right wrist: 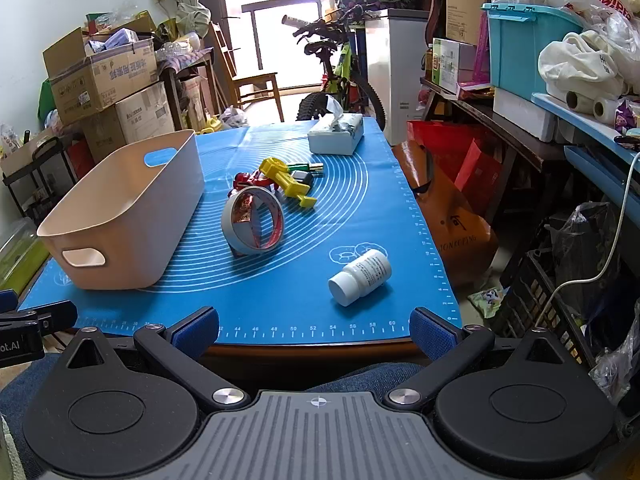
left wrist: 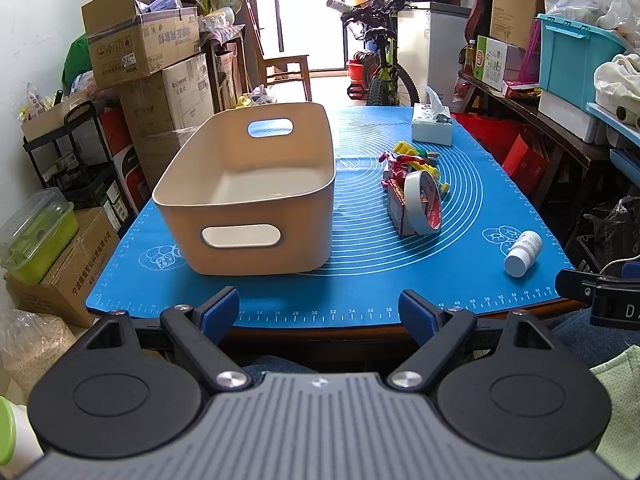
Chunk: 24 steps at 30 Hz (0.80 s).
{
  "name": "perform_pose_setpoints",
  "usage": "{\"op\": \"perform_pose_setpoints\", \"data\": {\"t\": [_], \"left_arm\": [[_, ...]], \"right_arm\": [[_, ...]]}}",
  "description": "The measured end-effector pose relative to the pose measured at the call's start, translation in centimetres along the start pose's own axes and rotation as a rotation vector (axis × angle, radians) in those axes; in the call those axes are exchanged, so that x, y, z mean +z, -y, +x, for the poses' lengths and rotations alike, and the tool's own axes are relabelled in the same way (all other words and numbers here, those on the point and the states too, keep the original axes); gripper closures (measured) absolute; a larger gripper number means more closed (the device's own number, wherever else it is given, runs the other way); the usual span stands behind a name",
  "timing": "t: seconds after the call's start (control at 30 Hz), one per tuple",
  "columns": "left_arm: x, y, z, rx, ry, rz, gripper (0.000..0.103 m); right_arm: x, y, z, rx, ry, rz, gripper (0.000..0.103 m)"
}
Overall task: Organize rigid objects
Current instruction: 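Grip the beige basket rim with the left tool while the right tool approaches the white pill bottle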
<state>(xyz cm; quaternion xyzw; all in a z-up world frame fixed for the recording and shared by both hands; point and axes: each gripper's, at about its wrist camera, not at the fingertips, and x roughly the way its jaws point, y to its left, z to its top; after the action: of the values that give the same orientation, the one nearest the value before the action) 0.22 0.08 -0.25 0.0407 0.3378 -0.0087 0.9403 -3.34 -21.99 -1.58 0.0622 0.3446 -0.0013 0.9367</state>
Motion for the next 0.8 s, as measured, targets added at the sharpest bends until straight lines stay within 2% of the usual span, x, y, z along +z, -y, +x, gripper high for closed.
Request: {"op": "perform_pose_setpoints", "data": {"t": [0.3, 0.4, 0.6, 0.8], "left_arm": [[0.9, -0.9, 0.2, -0.009, -0.014, -0.022, 0.016], [1.9, -1.5, 0.3, 0.012, -0.009, -0.009, 0.016], [5.1, -4.1, 1.8, 0.045, -0.022, -0.01, 0.016], [8.8, -7.0, 4.2, 0.111, -0.039, -0.039, 0.016]], "right_arm": [[0.7, -0.3, 0.1, -0.019, -0.018, 0.005, 0.003], [1.1, -0.6, 0.2, -0.026, -0.023, 0.007, 0.003], [3.0, -0.9, 1.9, -0.001, -0.031, -0.007, 0.003], [5.2, 0.0, 5.4, 0.023, -0.066, 0.056, 0.003]]}}
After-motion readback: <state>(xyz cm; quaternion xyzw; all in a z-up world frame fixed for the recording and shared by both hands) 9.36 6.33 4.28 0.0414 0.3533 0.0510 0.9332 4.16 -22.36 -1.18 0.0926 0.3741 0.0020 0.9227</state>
